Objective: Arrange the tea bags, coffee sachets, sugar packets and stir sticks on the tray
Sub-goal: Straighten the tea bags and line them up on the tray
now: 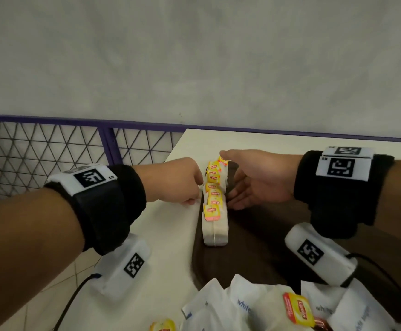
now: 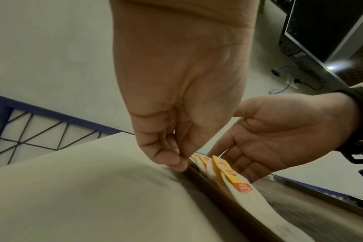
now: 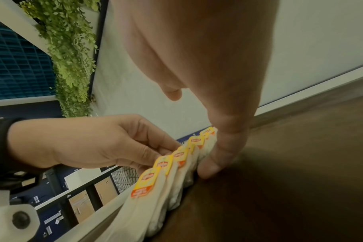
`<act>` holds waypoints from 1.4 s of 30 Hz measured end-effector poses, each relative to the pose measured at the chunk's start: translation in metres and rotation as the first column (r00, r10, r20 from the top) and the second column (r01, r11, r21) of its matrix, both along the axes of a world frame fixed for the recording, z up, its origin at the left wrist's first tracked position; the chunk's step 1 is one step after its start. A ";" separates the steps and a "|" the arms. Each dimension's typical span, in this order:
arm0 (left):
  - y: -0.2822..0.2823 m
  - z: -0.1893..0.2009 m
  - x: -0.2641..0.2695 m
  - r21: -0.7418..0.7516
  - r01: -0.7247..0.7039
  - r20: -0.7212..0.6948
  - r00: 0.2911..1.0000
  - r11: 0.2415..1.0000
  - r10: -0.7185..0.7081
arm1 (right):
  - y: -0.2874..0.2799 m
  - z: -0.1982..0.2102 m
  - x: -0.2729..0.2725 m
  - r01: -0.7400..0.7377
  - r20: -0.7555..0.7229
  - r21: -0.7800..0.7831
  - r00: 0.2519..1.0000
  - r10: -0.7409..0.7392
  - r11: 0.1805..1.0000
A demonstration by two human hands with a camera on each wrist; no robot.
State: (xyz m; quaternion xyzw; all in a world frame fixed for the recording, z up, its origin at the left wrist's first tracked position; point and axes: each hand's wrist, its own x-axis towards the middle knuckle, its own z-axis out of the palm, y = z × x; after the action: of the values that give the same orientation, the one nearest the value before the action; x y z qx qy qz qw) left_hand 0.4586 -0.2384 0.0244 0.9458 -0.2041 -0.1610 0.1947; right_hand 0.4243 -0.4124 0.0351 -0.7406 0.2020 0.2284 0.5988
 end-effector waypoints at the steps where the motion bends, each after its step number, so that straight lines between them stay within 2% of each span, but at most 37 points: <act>1: -0.001 0.001 0.002 0.015 0.014 0.019 1.000 1.000 -0.014 | -0.001 0.001 -0.001 0.007 0.009 -0.003 1.000 -0.007 1.000; 7: -0.005 0.003 0.010 0.154 0.104 0.027 0.994 0.982 -0.110 | -0.003 -0.006 0.000 -0.014 0.023 -0.039 1.000 0.015 0.999; 11: -0.007 -0.005 0.018 0.197 0.103 0.013 0.994 0.975 -0.108 | -0.006 -0.008 0.004 -0.054 0.007 -0.044 0.999 0.054 0.998; 15: -0.011 -0.013 0.022 0.201 0.132 0.020 0.990 0.971 -0.139 | -0.004 -0.004 0.013 0.016 0.075 -0.071 0.997 -0.011 0.997; 17: -0.013 -0.014 0.021 0.254 0.171 0.045 0.981 0.952 -0.188 | -0.003 -0.005 0.016 0.023 0.093 -0.088 0.996 -0.014 0.996; 20: -0.018 -0.014 0.017 0.437 0.253 0.116 0.936 0.863 -0.333 | -0.004 -0.010 0.021 -0.012 0.068 -0.119 0.997 0.020 0.993; 23: -0.021 -0.015 0.013 0.630 0.329 0.174 0.824 0.704 -0.540 | -0.006 -0.009 0.025 -0.043 0.050 -0.130 0.998 0.050 0.991; 24: -0.022 -0.016 0.013 0.660 0.335 0.179 0.799 0.672 -0.574 | -0.007 -0.008 0.026 -0.036 0.053 -0.137 0.998 0.043 0.990; 25: -0.024 -0.015 0.015 0.661 0.330 0.187 0.797 0.673 -0.574 | -0.007 -0.008 0.027 -0.019 0.063 -0.144 0.998 0.029 0.989; 29: -0.026 -0.014 0.027 0.465 0.212 0.213 0.916 0.859 -0.341 | -0.004 -0.008 0.034 0.030 0.106 -0.143 0.994 -0.015 0.989; 31: -0.026 -0.013 0.031 0.396 0.171 0.191 0.946 0.902 -0.264 | -0.002 -0.010 0.037 0.021 0.107 -0.158 0.994 -0.004 0.987; 35: -0.024 -0.014 0.031 0.326 0.186 0.109 0.967 0.927 -0.232 | -0.002 -0.012 0.042 -0.006 0.112 -0.190 0.993 0.028 0.982; 42: -0.026 -0.019 0.036 0.326 0.192 0.154 0.955 0.926 -0.252 | -0.001 -0.012 0.041 0.003 0.127 -0.216 0.992 0.025 0.976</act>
State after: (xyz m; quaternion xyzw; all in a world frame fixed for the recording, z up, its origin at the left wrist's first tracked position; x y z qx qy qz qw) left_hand 0.4943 -0.2640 0.0056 0.9462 -0.3007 -0.1193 0.0047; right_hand 0.4657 -0.4139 0.0230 -0.8154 0.1824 0.1600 0.5255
